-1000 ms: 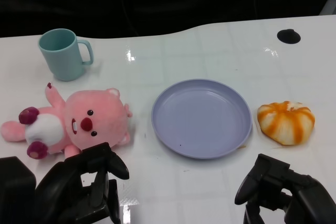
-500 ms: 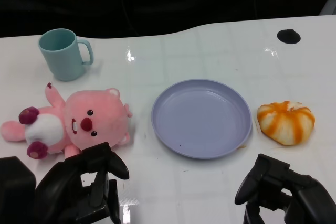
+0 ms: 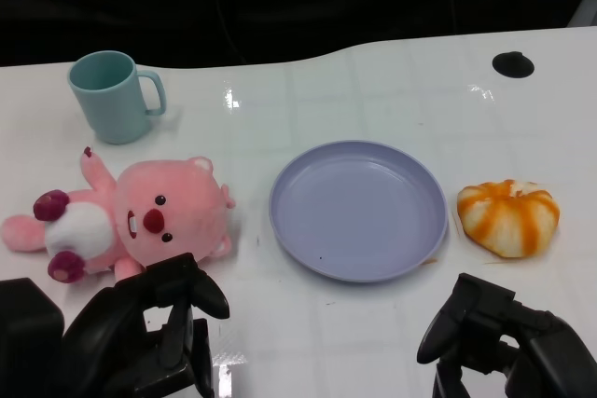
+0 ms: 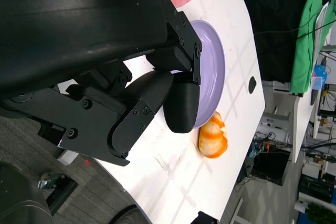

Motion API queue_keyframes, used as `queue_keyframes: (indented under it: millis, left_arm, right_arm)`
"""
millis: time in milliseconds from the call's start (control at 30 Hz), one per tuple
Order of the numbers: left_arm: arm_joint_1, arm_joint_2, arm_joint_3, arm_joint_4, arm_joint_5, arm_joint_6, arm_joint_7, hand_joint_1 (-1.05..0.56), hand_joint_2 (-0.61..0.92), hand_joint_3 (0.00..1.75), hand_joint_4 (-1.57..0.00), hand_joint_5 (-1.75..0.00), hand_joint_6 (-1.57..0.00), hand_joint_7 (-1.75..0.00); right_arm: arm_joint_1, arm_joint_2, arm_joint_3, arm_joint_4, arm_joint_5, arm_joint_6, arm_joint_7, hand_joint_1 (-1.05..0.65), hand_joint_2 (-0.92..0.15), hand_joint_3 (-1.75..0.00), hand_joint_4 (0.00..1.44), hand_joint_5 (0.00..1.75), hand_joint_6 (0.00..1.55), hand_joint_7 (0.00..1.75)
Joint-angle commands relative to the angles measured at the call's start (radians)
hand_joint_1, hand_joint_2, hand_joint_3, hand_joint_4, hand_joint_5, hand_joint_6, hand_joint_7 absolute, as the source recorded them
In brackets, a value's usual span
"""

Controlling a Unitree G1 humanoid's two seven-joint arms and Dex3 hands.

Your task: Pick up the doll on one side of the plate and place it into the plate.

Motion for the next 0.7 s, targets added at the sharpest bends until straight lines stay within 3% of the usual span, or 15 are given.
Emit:
queue_keyframes:
  millis: [33,200,233,300,467,700]
  left_arm:
    - [-0.01,0.008,0.01,0.003,0.0,-0.014,-0.007,-0.08,0.41,1.42,-0.93,-1.75,-0.8,-1.64]
    - [-0.011,0.006,0.021,-0.002,-0.004,-0.033,-0.007,-0.09,0.42,1.38,-0.87,-1.74,-0.79,-1.56]
    - [-0.01,0.005,0.024,-0.006,-0.007,-0.035,-0.005,-0.1,0.46,1.33,-0.83,-1.67,-0.79,-1.39]
    - [-0.009,-0.001,0.03,-0.007,-0.009,-0.063,-0.012,-0.12,0.47,1.27,-0.78,-1.58,-0.78,-1.21]
    - [-0.005,-0.011,0.042,-0.008,-0.023,-0.118,-0.031,-0.22,0.45,1.13,-0.7,-1.4,-0.72,-0.95]
    - [-0.018,-0.022,0.062,0.015,-0.022,-0.246,-0.049,-0.35,0.83,0.42,-0.57,-1.13,-0.68,-0.5]
  right_arm:
    - [-0.002,0.0,-0.004,-0.003,0.01,-0.005,-0.002,0.13,-0.4,-1.4,0.68,1.75,0.6,1.53]
    - [-0.002,0.0,-0.006,0.0,0.012,-0.007,-0.001,0.12,-0.4,-1.39,0.68,1.75,0.6,1.53]
    - [-0.002,0.0,-0.006,0.0,0.012,-0.008,-0.001,0.12,-0.4,-1.39,0.68,1.75,0.6,1.53]
    - [-0.001,-0.001,-0.006,0.0,0.011,-0.009,0.0,0.12,-0.4,-1.39,0.68,1.75,0.6,1.53]
    - [-0.001,0.0,-0.006,-0.001,0.01,-0.008,-0.002,0.11,-0.4,-1.38,0.68,1.75,0.6,1.54]
    - [-0.003,-0.002,-0.007,0.004,0.011,-0.014,0.001,0.12,-0.41,-1.39,0.68,1.75,0.6,1.54]
